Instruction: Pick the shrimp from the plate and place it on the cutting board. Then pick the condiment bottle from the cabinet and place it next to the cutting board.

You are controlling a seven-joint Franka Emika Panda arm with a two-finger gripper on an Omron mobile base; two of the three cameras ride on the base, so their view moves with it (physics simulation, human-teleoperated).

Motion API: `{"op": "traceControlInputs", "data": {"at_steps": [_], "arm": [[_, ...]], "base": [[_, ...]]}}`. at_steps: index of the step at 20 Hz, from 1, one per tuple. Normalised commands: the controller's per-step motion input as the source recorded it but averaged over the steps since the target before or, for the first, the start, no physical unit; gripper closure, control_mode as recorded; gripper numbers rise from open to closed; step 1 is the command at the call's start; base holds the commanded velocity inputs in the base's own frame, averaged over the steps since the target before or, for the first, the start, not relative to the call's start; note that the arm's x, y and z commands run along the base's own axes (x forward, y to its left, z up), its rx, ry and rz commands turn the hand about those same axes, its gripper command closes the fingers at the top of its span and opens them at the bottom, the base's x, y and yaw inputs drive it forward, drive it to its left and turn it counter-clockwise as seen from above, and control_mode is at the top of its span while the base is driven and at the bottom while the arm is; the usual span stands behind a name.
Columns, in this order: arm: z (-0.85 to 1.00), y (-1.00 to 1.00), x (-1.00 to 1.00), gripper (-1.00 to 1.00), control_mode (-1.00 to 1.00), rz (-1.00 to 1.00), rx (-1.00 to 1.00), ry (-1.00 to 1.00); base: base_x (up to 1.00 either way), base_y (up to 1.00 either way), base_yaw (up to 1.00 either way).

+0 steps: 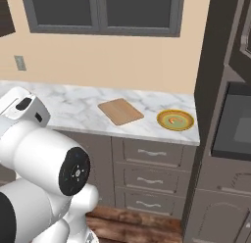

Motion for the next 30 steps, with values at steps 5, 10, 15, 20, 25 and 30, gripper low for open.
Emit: {"op": "traceControlInputs", "data": {"at_steps": [5, 10, 15, 20, 25, 30], "arm": [[0.00, 0.00, 0.00, 1.00, 1.00, 0.00, 0.00, 0.00], [0.00, 0.00, 0.00, 1.00, 1.00, 0.00, 0.00, 0.00], [0.00, 0.00, 0.00, 1.00, 1.00, 0.00, 0.00, 0.00], [0.00, 0.00, 0.00, 1.00, 1.00, 0.00, 0.00, 0.00], [0.00, 0.00, 0.00, 1.00, 1.00, 0.00, 0.00, 0.00], [0.00, 0.00, 0.00, 1.00, 1.00, 0.00, 0.00, 0.00]], "base": [[0.00, 0.43, 0.00], [0.01, 0.37, -0.01], [0.12, 0.22, -0.02], [0.38, 0.04, -0.01], [0.49, 0.05, -0.01], [0.49, 0.06, -0.01]]}}
